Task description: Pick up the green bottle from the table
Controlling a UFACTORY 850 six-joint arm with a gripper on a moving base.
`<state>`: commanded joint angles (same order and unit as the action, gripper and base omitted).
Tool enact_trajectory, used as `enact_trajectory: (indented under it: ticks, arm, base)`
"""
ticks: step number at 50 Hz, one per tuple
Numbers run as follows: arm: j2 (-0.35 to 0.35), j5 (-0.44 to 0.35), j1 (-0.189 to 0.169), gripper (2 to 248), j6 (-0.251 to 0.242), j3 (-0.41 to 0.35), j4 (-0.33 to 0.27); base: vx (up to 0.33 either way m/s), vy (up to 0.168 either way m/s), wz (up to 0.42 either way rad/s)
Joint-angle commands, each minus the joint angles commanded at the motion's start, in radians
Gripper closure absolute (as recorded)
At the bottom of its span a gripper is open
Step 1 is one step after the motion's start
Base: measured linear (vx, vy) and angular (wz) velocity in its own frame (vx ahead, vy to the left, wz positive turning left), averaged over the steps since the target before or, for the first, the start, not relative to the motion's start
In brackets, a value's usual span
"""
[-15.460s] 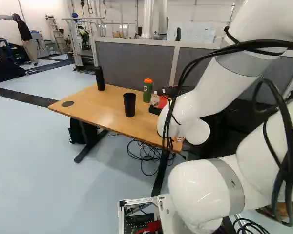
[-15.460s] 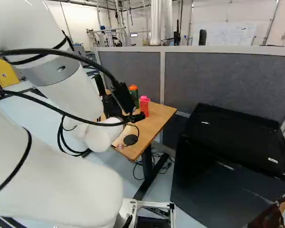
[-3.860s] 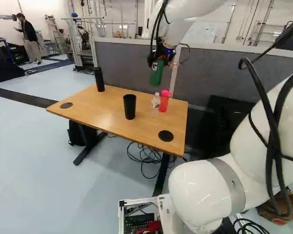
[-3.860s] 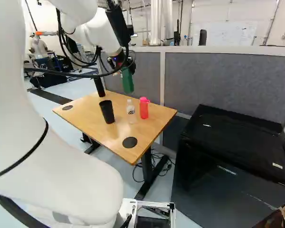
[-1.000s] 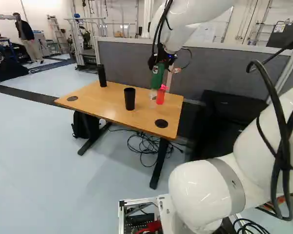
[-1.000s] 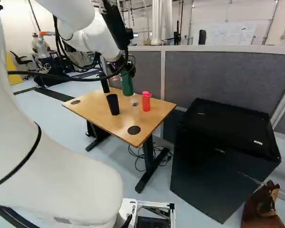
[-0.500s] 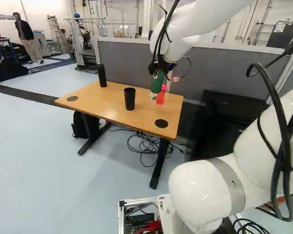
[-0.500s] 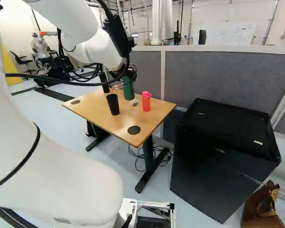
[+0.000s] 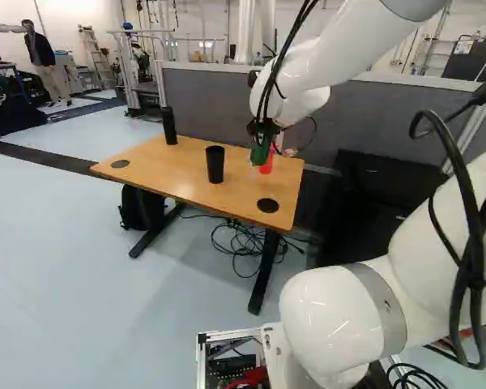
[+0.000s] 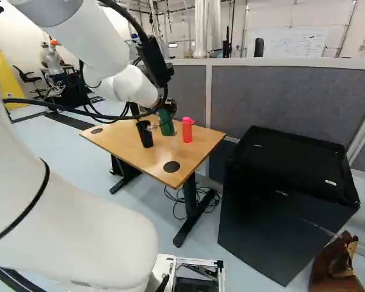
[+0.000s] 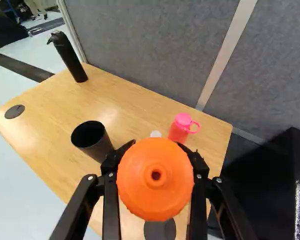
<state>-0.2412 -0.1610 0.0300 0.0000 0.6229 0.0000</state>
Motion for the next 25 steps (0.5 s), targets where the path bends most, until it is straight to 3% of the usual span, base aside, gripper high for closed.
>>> enact_trajectory:
  ticks: [25]
  arm:
    - [-0.014, -0.265, -0.011, 226, 0.000, -0.200, 0.000]
  base:
    - [0.000, 0.000, 0.000]
